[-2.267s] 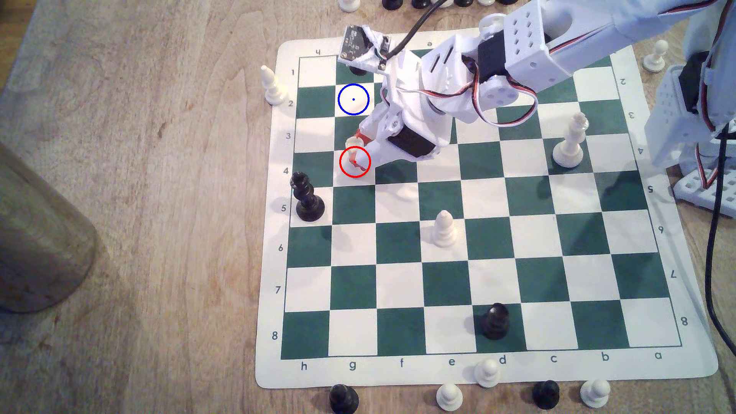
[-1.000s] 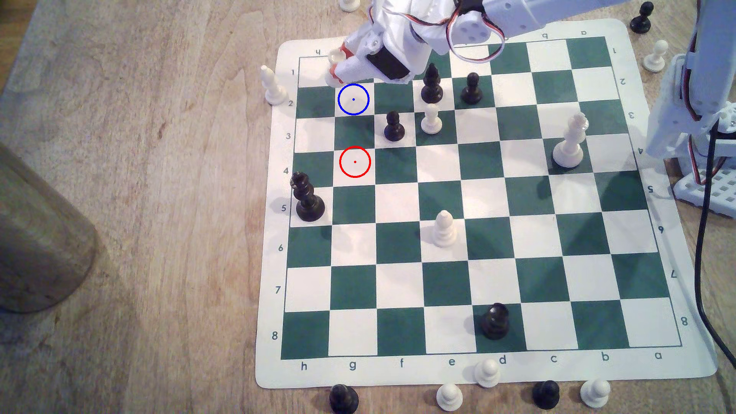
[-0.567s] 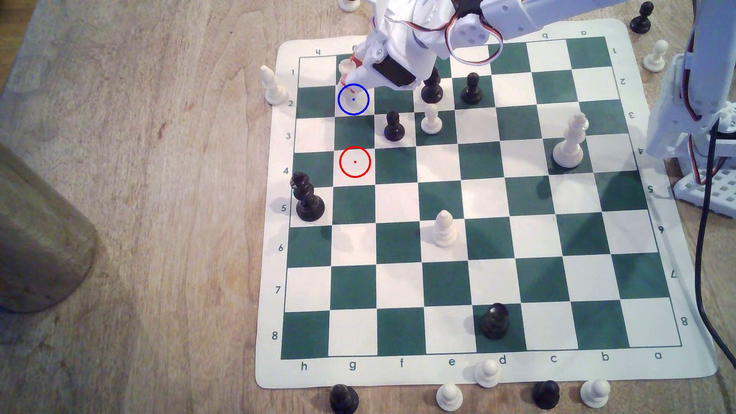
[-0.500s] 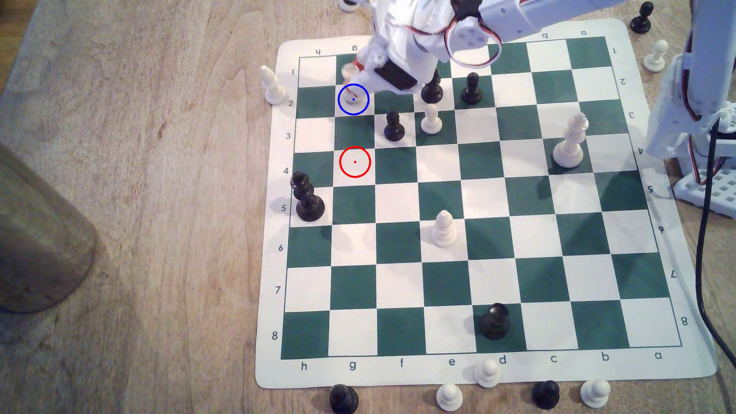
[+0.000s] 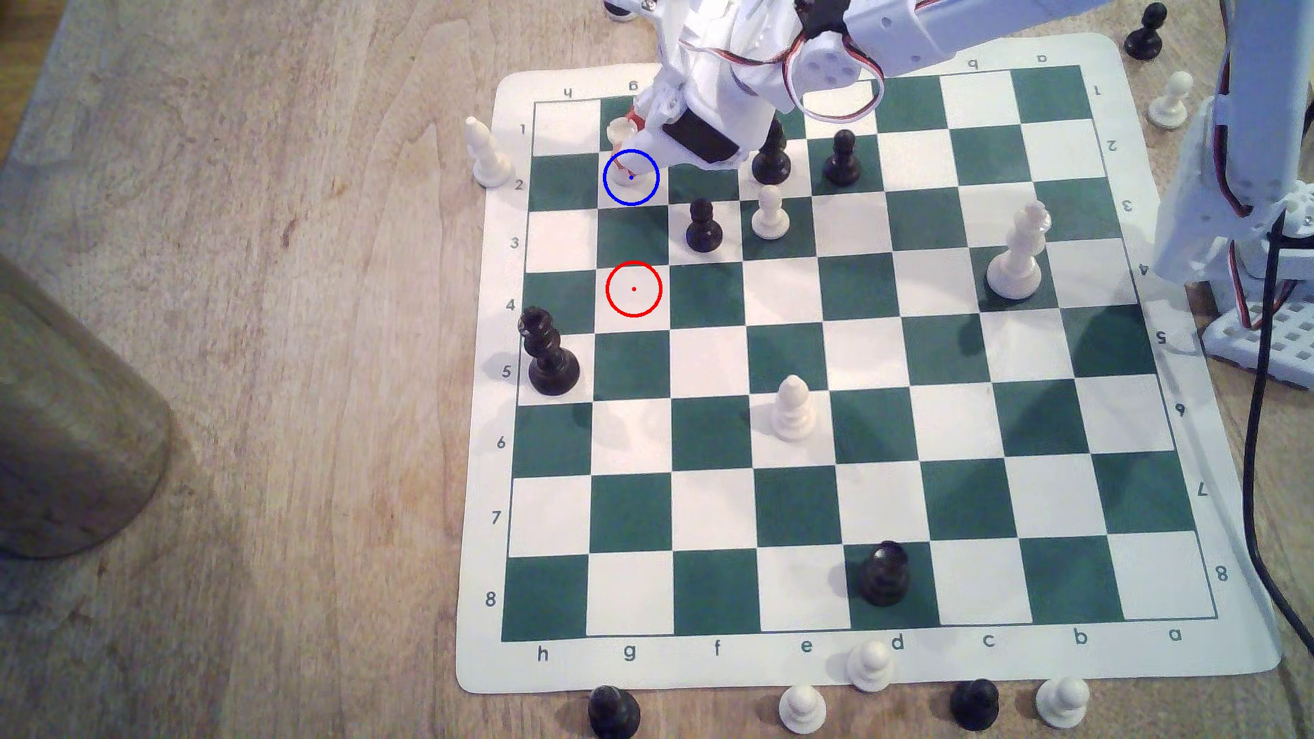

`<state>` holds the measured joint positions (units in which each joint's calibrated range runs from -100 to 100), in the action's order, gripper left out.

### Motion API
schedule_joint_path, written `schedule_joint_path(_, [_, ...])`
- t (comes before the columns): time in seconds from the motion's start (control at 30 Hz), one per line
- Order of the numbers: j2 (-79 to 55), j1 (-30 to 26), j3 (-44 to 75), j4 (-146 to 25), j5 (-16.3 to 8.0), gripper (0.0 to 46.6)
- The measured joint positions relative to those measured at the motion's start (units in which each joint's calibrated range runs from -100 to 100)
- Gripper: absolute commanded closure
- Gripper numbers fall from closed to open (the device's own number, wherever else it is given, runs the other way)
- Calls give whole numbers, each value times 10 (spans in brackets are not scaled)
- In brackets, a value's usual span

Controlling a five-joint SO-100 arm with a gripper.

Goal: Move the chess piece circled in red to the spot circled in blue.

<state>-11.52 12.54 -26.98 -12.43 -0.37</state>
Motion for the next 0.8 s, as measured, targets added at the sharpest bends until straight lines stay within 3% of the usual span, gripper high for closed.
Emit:
schedule_joint_path(0.53, [1, -7, 1, -20, -5, 458])
schedule_joint_path(0.57, [2, -7, 1, -22, -5, 413])
schedule_joint_path(0.73, [8, -7, 1, -29, -8, 284])
schedule_joint_path(0.8, [7, -7, 0, -29, -9, 273])
